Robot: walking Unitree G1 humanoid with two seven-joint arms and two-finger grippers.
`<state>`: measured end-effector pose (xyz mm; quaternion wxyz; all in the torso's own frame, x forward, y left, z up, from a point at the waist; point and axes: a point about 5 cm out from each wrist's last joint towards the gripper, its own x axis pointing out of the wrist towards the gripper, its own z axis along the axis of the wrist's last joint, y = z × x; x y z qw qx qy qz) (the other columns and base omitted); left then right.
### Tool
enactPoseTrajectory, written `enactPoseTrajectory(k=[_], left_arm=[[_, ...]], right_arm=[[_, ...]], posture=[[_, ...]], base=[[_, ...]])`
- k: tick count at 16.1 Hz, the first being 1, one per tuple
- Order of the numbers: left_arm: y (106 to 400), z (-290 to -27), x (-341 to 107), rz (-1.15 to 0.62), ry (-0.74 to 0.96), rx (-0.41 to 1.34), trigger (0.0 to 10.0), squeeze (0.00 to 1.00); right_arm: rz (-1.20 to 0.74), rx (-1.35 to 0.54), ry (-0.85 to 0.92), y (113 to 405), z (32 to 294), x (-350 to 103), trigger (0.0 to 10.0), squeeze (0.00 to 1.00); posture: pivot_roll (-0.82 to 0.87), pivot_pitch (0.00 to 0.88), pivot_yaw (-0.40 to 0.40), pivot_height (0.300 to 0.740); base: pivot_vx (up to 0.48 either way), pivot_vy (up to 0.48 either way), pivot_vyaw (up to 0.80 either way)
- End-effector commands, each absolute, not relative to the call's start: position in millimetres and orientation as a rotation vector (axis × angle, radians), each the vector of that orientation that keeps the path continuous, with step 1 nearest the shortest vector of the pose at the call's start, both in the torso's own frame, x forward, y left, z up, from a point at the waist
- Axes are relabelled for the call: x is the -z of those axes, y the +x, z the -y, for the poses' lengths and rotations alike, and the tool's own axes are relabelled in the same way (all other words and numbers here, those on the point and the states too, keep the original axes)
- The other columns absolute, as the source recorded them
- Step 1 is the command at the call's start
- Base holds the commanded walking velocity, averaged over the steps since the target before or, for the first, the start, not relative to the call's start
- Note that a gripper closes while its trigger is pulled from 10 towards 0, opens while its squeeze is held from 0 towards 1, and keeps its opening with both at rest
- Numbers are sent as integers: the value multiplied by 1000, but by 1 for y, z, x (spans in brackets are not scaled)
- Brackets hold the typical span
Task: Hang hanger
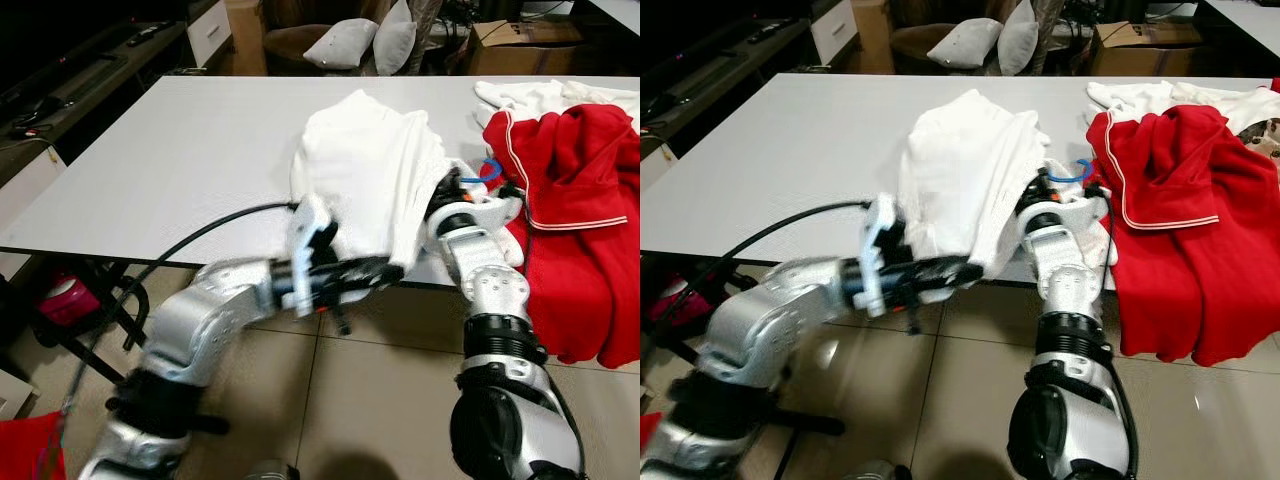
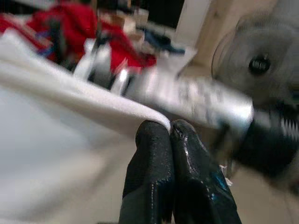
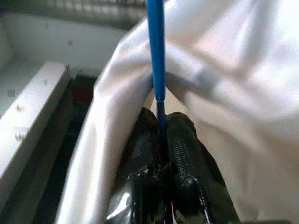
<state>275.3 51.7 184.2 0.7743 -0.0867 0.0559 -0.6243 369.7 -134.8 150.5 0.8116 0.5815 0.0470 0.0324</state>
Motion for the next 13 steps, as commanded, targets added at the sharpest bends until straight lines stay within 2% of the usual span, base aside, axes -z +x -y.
enactPoseTrajectory(k=[1,4,5,7,8,10,11,12,13], left_arm=[[280,-47,-193,-82,-192,1337,0,0],[309,-42,-215,-4,-322,1153,0,0],[310,-43,-216,-4,-321,1146,0,0],[318,-55,-190,-97,-109,1022,353,0],[321,-60,-182,-128,-98,957,275,0],[322,-60,-176,-153,-103,926,2902,0],[322,-58,-175,-153,-110,930,1765,0],[321,-57,-173,-157,-113,928,2157,0],[321,-59,-168,-172,-150,889,10000,0]], right_arm=[[-117,-121,1199,370,120,-159,10000,0],[-160,-166,1136,357,112,-160,10000,0],[-158,-163,1139,355,114,-160,10000,0],[-131,-156,1172,343,125,-170,10000,0],[-128,-162,1183,338,128,-174,10000,0],[-167,-193,1130,328,128,-173,10000,0],[-182,-208,1119,325,127,-173,10000,0],[-194,-228,1093,321,126,-173,10000,0],[-221,-262,1049,312,124,-173,10000,0]], posture=[[93,0,85,740],[79,0,91,740],[79,0,91,740],[64,0,104,740],[64,0,104,740],[58,0,99,740],[58,0,99,740],[59,0,95,740],[57,0,91,740]], base=[[0,0,0],[0,0,0],[0,0,0],[0,0,0],[0,0,0],[0,0,0],[0,0,0],[0,0,0],[0,0,0]])
